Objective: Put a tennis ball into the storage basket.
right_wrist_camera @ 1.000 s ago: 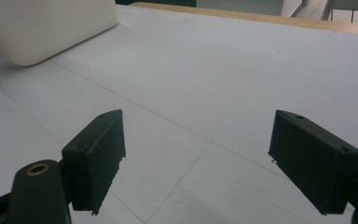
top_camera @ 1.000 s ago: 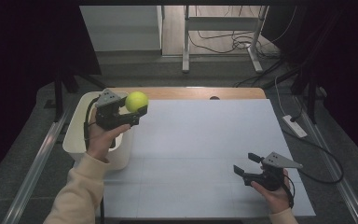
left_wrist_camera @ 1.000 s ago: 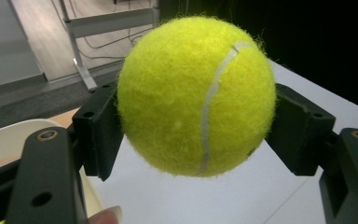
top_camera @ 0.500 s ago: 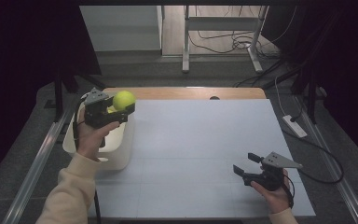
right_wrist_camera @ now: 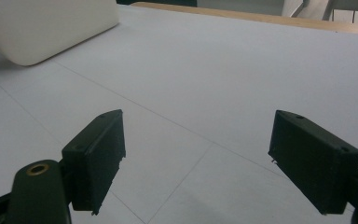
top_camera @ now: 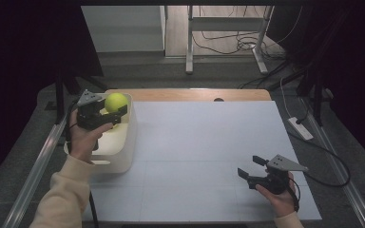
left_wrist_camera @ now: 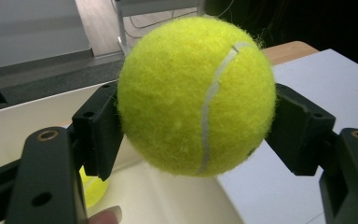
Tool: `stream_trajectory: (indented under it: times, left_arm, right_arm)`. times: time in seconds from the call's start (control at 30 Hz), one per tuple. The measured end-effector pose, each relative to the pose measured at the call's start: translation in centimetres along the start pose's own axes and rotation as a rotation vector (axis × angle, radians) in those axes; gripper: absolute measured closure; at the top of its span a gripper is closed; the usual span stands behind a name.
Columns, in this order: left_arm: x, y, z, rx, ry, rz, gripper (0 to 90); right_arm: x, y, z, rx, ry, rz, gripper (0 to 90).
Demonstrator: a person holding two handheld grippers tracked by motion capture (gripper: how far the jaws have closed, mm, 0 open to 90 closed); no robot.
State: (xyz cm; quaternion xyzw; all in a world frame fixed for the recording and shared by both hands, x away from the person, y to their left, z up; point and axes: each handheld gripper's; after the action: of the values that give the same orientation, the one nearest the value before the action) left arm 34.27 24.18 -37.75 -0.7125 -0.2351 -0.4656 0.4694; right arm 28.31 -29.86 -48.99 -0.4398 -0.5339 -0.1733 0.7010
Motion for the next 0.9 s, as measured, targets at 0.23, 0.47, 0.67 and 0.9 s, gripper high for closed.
stream_trajectory:
  times: [0.23,0.47,0.67,0.9]
  left_arm:
    - [-0.2,-0.2,1.1,0.038,-0.013,0.024,26.9]
    - [-0.4,-0.6,2.3,0.078,-0.04,0.047,26.9]
    - [-0.5,-0.8,3.0,0.108,-0.047,0.063,26.9]
    - [-0.7,-0.9,3.6,0.124,-0.067,0.078,26.8]
  right_arm:
    - [0.0,0.0,0.0,-0.001,0.002,-0.001,18.1]
    - [0.0,0.0,0.0,-0.001,0.001,0.001,18.1]
    - [0.0,0.1,0.0,-0.001,0.001,0.002,18.1]
    - [0.0,0.1,0.0,0.001,0.0,0.003,18.1]
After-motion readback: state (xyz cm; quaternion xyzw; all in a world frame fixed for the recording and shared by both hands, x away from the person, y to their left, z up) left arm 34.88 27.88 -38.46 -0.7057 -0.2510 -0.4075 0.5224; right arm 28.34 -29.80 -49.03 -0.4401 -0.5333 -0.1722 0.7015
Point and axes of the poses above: each handheld gripper's, and its own axes: y roughly forward along the jaws, x roughly out of its top, z roughly to its left, and after that the axes turned 6 degrees about -x, right-handed
